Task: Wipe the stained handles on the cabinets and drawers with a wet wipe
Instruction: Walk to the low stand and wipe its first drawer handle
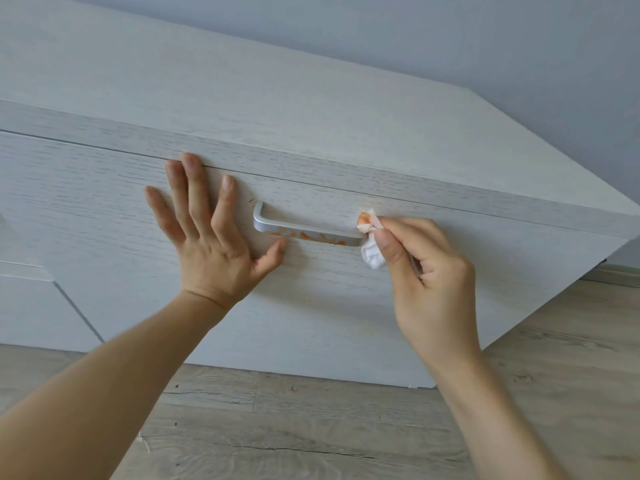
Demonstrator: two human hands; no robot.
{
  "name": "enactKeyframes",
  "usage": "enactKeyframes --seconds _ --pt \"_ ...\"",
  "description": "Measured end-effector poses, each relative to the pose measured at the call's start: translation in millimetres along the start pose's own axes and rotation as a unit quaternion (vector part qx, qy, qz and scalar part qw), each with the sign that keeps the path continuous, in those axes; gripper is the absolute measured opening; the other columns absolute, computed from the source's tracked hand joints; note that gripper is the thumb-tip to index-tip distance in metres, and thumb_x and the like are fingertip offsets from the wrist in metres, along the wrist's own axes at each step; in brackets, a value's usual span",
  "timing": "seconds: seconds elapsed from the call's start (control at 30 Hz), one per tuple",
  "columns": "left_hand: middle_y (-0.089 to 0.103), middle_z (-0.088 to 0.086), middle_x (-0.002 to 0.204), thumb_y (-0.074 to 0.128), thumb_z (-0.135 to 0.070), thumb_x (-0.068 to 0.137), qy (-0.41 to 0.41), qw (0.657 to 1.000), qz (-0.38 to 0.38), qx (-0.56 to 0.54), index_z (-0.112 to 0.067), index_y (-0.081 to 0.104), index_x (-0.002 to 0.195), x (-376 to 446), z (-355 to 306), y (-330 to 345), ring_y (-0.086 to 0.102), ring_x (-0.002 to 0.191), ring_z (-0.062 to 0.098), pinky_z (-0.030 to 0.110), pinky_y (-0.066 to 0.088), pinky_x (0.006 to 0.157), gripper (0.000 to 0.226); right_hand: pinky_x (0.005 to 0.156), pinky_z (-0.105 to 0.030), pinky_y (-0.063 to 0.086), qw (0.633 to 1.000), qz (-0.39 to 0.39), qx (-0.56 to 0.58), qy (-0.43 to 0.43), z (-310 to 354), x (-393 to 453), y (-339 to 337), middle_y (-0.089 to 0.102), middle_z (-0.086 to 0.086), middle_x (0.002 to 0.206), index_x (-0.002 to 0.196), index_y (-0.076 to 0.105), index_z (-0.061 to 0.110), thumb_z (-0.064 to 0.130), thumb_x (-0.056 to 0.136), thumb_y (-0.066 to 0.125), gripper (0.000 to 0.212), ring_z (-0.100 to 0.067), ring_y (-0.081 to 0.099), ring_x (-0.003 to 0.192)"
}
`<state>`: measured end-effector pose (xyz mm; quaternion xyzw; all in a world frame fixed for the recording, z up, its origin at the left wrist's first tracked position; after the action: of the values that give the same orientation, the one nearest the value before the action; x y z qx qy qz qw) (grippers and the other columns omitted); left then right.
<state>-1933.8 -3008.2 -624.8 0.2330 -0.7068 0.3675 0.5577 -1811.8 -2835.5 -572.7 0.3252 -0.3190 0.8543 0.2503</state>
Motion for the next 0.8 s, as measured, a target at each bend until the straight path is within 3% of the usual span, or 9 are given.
enactKeyframes --seconds 0.17,0.33,0.43,0.57,0.67,0.8 --pt "0.023 0.049 0.131 0.037 -0.061 0.090 0.006 1.000 -0.007 0.009 -0.001 0.024 0.133 0.4 -0.7 -0.3 0.014 0.125 0.057 0.059 -0.001 0.109 0.075 0.080 -0.011 0.045 0.996 -0.069 0.045 0.024 -0.2 -3.0 5.9 0.068 0.006 0.094 0.098 0.071 0.017 0.009 0.090 0.063 0.014 -0.001 0.064 0.090" --pt "0.021 0.046 0.132 0.036 -0.061 0.090 0.006 1.000 -0.004 0.012 -0.001 0.024 0.133 0.9 -1.1 -0.4 0.013 0.125 0.057 0.060 0.000 0.107 0.075 0.076 -0.013 0.047 0.991 -0.108 0.061 0.046 -1.5 -11.3 11.7 0.069 0.001 0.090 0.096 0.073 0.006 0.005 0.090 0.063 0.012 -0.004 0.064 0.082" --pt "0.019 0.044 0.133 0.036 -0.061 0.090 0.005 1.000 -0.001 0.009 -0.001 0.023 0.134 0.7 -0.7 -0.5 0.012 0.126 0.056 0.054 -0.006 0.112 0.075 0.076 -0.015 0.047 0.992 -0.106 0.053 0.051 -1.9 -10.6 10.5 0.069 0.001 0.090 0.096 0.073 0.006 0.006 0.090 0.062 0.012 -0.005 0.064 0.082" --pt "0.020 0.047 0.132 0.039 -0.060 0.089 0.008 1.000 0.002 0.011 0.000 0.024 0.133 0.3 -1.1 -0.3 0.012 0.125 0.057 0.058 -0.004 0.110 0.076 0.079 -0.019 0.048 0.992 -0.117 0.031 0.038 0.7 -11.1 0.9 0.067 -0.004 0.090 0.095 0.072 0.005 0.006 0.091 0.062 0.011 -0.008 0.064 0.089" --pt "0.020 0.047 0.133 0.038 -0.061 0.090 0.004 1.000 0.002 0.012 -0.001 0.023 0.134 0.1 -0.3 -1.1 0.012 0.126 0.057 0.052 -0.007 0.113 0.076 0.080 -0.012 0.045 0.993 -0.118 0.012 0.003 7.4 -6.7 4.5 0.061 -0.008 0.092 0.101 0.071 0.008 0.001 0.089 0.063 0.016 -0.001 0.059 0.086" --pt "0.022 0.048 0.132 0.038 -0.061 0.089 0.001 1.000 0.005 0.008 -0.001 0.024 0.133 -0.1 0.5 0.3 0.014 0.125 0.057 0.065 0.004 0.105 0.076 0.084 -0.005 0.039 0.994 -0.059 -0.069 -0.060 8.8 -11.0 6.6 0.056 -0.007 0.096 0.110 0.068 0.004 0.010 0.085 0.067 0.026 -0.005 0.054 0.089"
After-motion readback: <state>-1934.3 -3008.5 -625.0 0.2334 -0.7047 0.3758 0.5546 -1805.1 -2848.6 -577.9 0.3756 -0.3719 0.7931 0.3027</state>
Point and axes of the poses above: each hand's wrist, its own x-axis towards the middle knuckle, its own y-axis out of the palm, z = x × y, the point moved 4 cm from there along x, towards the middle knuckle
